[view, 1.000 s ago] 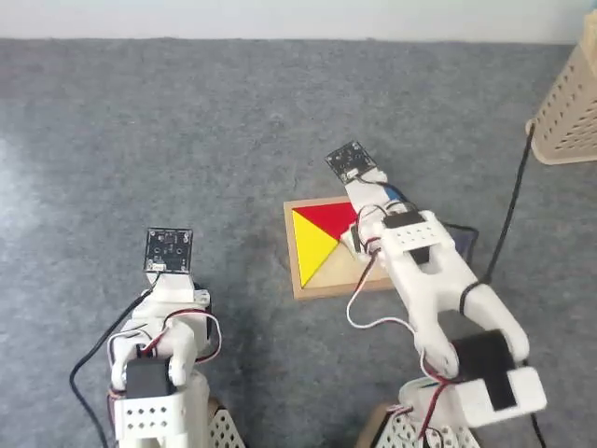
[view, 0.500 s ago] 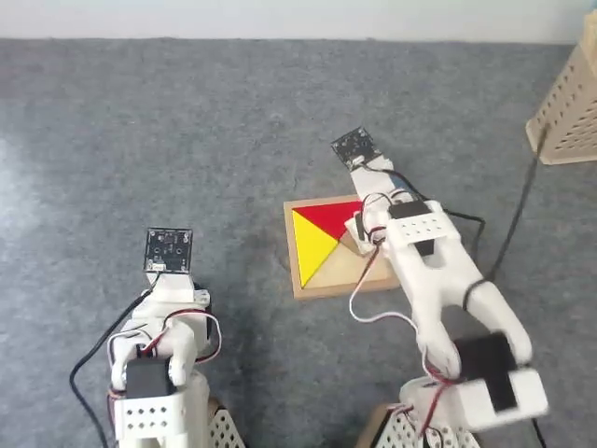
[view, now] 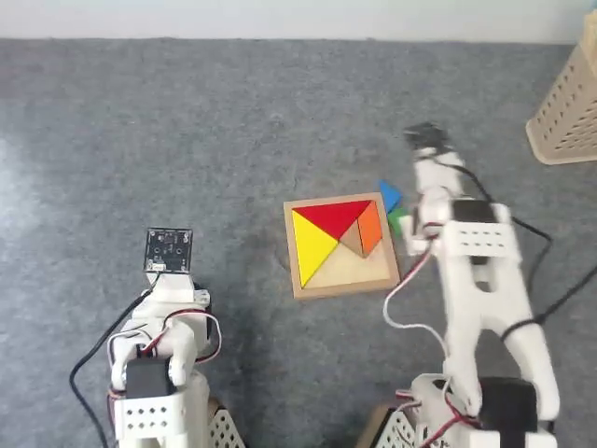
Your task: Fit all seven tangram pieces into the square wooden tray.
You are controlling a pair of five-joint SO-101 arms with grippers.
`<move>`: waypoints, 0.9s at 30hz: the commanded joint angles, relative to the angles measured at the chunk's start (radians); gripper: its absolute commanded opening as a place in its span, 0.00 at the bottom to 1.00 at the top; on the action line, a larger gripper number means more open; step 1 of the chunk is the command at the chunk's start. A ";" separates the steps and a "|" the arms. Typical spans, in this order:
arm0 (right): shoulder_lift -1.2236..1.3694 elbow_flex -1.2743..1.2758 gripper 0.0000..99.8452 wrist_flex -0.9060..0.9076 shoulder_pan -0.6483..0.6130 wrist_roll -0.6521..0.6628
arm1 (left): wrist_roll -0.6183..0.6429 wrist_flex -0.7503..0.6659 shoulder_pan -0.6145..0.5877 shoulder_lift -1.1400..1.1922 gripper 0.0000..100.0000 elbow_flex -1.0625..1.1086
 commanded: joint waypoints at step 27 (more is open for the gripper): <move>0.050 -0.167 0.18 0.222 0.125 -0.011 | 0.008 0.002 0.003 -0.015 0.01 -0.012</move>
